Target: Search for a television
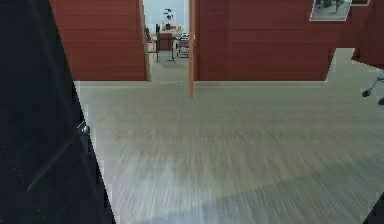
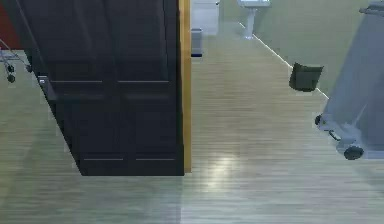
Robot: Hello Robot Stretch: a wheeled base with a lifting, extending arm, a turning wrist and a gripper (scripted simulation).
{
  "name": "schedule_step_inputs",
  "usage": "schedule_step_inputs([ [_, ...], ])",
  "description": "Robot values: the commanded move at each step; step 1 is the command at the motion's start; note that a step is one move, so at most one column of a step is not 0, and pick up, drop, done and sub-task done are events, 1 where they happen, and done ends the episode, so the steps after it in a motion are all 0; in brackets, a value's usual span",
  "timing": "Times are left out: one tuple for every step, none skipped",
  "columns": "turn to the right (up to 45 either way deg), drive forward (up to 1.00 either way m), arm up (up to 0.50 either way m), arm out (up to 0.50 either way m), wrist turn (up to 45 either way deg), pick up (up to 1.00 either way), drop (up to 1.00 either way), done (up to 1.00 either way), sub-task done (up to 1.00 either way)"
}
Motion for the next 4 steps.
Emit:
schedule_step_inputs([
  [45.0, 0.0, 0.0, 0.0, 0.0, 0.0, 0.0, 0.0, 0.0],
  [45.0, 0.0, 0.0, 0.0, 0.0, 0.0, 0.0, 0.0, 0.0],
  [0.0, 0.05, 0.0, 0.0, 0.0, 0.0, 0.0, 0.0, 0.0],
  [-45.0, 0.0, 0.0, 0.0, 0.0, 0.0, 0.0, 0.0, 0.0],
])
